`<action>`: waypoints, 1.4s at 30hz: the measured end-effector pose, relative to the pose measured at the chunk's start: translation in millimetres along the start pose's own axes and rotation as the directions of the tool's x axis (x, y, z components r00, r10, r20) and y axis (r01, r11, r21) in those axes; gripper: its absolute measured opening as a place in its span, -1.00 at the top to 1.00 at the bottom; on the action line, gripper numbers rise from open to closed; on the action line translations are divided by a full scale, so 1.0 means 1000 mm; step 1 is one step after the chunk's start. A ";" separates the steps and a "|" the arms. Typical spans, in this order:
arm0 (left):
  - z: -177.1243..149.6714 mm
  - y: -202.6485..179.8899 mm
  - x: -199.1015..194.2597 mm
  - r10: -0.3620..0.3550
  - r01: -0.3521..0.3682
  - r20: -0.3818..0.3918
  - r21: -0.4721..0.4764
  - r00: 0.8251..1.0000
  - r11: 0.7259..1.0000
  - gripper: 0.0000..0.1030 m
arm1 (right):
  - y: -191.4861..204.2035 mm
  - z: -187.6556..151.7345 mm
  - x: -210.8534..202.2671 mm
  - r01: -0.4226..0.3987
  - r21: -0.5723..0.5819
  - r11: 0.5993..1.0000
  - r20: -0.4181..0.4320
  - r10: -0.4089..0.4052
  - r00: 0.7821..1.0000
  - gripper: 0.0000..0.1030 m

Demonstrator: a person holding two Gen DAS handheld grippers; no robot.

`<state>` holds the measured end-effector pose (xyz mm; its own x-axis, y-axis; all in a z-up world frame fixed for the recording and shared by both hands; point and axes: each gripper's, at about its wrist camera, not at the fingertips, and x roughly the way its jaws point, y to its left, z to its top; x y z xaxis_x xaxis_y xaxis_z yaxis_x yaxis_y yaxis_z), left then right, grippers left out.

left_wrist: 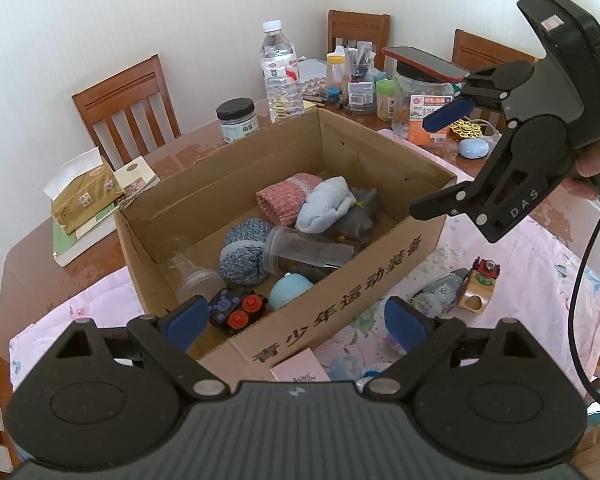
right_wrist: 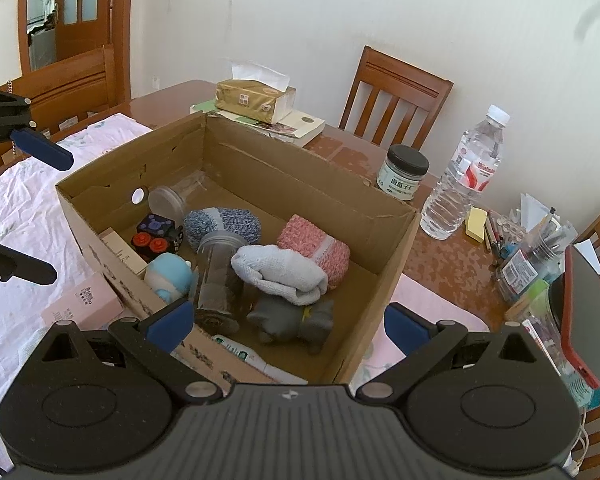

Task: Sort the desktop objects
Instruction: 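Withdraw both open tools from the box back over the table, then lower the left tool to the white knit cap while the right tool moves toward the red toy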

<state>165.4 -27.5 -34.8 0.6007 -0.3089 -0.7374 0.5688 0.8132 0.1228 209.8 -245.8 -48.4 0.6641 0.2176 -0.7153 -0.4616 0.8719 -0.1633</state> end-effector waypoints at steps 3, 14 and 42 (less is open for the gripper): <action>-0.003 -0.004 -0.004 -0.005 0.005 0.002 -0.002 1.000 1.000 -0.84 | 0.002 -0.004 -0.006 0.003 0.004 1.000 0.002 -0.003 1.000 -1.00; -0.021 -0.023 -0.019 -0.026 0.026 0.003 0.004 1.000 1.000 -0.84 | 0.014 -0.029 -0.028 0.009 0.037 0.999 -0.015 -0.009 1.000 -1.00; -0.075 -0.079 0.024 0.076 -0.075 -0.058 0.012 0.995 0.997 -0.84 | 0.043 -0.110 -0.046 0.027 0.239 0.971 -0.123 0.002 0.992 -1.00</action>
<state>93.3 -62.2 -111.8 0.6084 -0.2170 -0.7634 0.5284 0.8284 0.1856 94.8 -266.4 -97.6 0.5858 0.1640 -0.7937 -0.2894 0.9571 -0.0159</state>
